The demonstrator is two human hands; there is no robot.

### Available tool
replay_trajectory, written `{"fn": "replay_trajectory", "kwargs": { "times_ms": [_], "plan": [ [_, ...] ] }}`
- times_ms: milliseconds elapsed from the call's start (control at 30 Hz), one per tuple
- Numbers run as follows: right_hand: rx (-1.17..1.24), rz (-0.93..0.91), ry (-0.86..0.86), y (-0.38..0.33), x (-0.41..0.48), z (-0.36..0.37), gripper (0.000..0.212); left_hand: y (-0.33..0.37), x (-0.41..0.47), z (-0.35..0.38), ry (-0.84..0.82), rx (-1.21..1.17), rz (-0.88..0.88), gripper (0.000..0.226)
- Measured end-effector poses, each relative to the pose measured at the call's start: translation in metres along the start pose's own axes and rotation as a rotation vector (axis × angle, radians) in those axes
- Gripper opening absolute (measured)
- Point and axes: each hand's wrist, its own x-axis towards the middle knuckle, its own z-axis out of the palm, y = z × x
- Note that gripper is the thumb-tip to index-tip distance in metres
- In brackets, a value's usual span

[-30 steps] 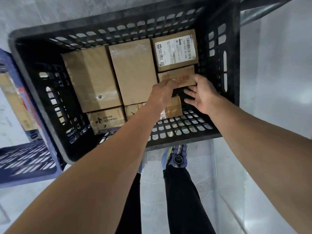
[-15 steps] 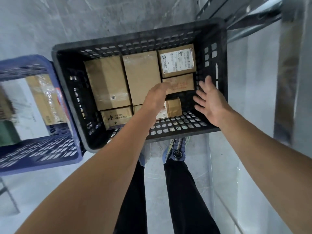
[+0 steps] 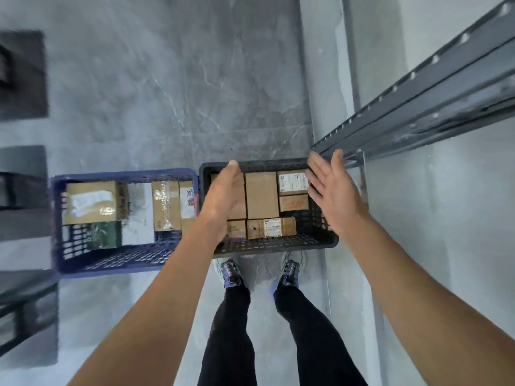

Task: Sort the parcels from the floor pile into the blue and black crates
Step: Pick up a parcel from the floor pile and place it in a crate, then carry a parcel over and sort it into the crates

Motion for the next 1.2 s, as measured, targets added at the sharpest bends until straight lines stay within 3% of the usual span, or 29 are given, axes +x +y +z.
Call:
{"fn": "replay_trajectory", "kwargs": {
  "times_ms": [300, 500, 833, 1200],
  "plan": [
    [-0.094, -0.211, -0.141, -0.131, -0.133, 0.094, 0.078, 0.112, -0.154, -0.066, 0.053, -0.124, 0.248, 0.05],
    [-0.135, -0.31, -0.278, -0.184, -0.195, 0.138, 0.082, 0.141, -0.246, -0.101, 0.15, -0.16, 0.378, 0.057],
    [-0.29, -0.401, -0.605, -0.214, -0.266, 0.184, 0.078, 0.101, -0.38, -0.127, 0.5, -0.375, 0.539, 0.06],
    [-0.519, -0.431, -1.008, -0.149, -0.36, 0.249, 0.087, -0.026, -0.511, -0.153, 0.846, -0.636, 0.615, 0.066]
  ]
}}
